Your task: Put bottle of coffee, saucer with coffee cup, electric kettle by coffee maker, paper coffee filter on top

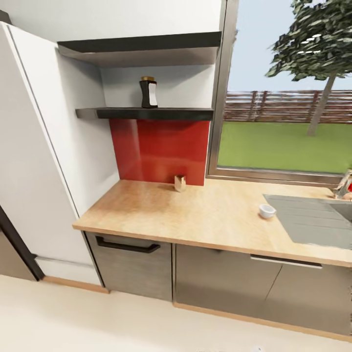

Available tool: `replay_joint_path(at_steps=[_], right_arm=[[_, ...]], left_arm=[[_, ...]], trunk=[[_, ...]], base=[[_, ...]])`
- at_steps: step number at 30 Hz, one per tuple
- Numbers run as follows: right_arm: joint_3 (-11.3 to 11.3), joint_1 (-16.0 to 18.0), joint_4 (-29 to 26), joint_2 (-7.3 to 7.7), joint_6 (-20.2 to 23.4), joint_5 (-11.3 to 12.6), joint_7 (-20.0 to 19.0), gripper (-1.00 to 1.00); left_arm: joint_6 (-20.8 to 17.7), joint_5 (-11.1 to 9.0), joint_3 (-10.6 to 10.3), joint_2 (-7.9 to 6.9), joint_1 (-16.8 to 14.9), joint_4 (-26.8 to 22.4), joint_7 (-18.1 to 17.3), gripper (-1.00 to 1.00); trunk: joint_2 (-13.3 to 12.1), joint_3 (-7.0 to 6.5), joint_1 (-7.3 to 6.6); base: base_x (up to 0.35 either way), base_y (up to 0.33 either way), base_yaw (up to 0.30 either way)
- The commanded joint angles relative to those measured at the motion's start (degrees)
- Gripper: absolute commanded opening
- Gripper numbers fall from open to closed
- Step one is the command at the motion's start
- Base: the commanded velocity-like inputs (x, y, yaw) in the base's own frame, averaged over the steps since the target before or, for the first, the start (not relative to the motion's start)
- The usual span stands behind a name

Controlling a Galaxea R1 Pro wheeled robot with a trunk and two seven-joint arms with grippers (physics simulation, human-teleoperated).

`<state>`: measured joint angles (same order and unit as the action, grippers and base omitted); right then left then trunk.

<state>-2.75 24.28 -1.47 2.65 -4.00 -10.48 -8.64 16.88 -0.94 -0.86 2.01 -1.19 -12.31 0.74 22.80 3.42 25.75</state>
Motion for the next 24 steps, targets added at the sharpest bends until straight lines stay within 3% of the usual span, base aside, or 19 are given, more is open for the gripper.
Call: replay_joint_path(at_steps=[1, 16, 24], right_arm=[[-0.2, 0.1, 0.1, 0.03, -0.2, -0.2, -0.1, 1.00], [-0.2, -0.2, 0.1, 0.07, -0.2, -0.3, 0.2, 1.00], [-0.3, -0.2, 0.1, -0.02, -0.2, -0.3, 0.3, 1.00]], left_arm=[[0.2, -0.1, -0.1, -0.05, 0.0, 0.1, 0.1, 1.00], [0.4, -0.1, 0.2, -0.16, 0.1, 0.1, -0.1, 1.00], [0.5, -0.1, 0.2, -0.13, 0.4, 0.4, -0.1, 1.00]], trunk=[[0.1, 0.12, 0.03], [0.1, -0.62, 0.03], [0.1, -0.70, 0.03]], base=[[0.033, 0.336, -0.265], [0.136, 0.335, -0.258], [0.093, 0.333, -0.044]])
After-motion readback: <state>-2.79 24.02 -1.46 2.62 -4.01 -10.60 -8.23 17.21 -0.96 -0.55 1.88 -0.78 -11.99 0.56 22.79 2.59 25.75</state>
